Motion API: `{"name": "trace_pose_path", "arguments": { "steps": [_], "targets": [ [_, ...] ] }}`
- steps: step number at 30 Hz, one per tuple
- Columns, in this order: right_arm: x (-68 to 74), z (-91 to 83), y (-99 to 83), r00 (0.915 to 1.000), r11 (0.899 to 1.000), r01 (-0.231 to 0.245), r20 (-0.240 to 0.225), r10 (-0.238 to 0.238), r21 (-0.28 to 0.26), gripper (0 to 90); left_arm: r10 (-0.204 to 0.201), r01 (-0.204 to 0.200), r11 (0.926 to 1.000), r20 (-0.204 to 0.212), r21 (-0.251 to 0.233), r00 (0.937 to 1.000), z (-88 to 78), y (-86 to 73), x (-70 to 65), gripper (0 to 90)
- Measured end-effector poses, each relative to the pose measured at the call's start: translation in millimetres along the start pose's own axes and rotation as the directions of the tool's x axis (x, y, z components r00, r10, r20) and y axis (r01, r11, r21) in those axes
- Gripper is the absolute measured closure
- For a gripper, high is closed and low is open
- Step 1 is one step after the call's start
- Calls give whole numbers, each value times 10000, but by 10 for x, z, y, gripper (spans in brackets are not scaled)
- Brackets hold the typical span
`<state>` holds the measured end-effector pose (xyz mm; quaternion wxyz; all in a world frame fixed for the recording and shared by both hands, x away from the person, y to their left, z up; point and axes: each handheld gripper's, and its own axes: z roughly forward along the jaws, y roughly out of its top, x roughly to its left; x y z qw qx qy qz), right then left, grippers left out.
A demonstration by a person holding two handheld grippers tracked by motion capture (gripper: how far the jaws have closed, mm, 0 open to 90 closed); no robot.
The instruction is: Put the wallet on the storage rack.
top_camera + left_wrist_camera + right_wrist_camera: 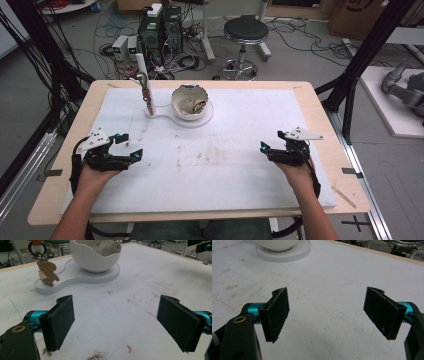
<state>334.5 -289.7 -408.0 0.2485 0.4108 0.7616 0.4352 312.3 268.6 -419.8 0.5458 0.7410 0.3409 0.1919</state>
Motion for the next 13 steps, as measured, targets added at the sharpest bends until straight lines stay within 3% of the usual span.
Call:
{"name": "trace_pose_path", "arguments": {
  "steps": [13],
  "targets": [
    [-4, 15, -13, 10000, 9999, -34, -18, 34, 131, 212, -17, 17, 10000, -9, 66, 10000, 1, -1, 3, 146]
  ]
}}
